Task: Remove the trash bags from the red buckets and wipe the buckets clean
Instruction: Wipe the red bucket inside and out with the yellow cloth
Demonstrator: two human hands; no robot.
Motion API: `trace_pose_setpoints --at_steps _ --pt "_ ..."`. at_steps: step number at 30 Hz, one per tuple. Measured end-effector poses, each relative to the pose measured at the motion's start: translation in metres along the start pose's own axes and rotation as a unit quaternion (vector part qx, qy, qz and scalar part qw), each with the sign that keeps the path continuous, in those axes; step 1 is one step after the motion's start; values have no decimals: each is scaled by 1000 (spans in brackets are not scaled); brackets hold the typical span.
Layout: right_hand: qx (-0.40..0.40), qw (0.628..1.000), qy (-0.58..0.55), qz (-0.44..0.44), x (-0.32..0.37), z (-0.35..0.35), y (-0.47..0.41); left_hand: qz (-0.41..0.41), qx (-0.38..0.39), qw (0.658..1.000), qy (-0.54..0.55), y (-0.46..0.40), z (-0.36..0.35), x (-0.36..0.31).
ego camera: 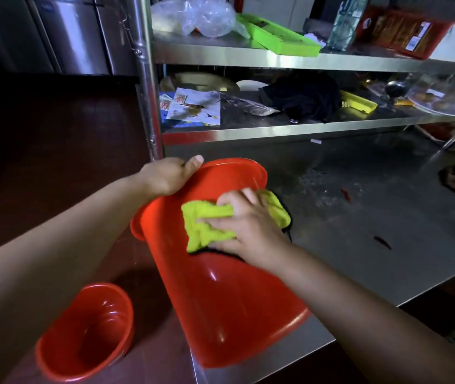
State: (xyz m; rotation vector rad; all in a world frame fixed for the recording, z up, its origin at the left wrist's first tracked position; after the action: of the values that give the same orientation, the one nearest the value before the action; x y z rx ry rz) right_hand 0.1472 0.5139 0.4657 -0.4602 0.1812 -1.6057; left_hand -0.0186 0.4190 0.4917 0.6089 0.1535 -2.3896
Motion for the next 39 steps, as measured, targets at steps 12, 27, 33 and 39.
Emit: trace_pose_setpoints --at_steps 12,27,33,39 --pt "-33 921 -175 -347 -84 -11 -60 5 -95 981 171 47 -35 23" --pt "-63 960 267 -51 67 -41 23 17 -113 934 339 56 -45 40" --pt "-64 969 149 -188 14 -9 -22 1 -152 926 347 59 -48 42" --pt "-24 951 38 -305 -46 -4 -44 -1 -121 899 420 53 -55 41"
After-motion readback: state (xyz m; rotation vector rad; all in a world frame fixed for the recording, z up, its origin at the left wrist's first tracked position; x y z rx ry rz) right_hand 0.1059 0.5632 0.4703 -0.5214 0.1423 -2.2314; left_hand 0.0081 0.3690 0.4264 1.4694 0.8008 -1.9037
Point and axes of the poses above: each hand's wrist, its own y-axis away from the middle knuckle, its own z-axis out of the back of the hand, x = y × z, the point moved 3 cm from there along -y, towards the middle knuckle, and after that the axes turned 12 degrees about -z, right-handed, at the moved point
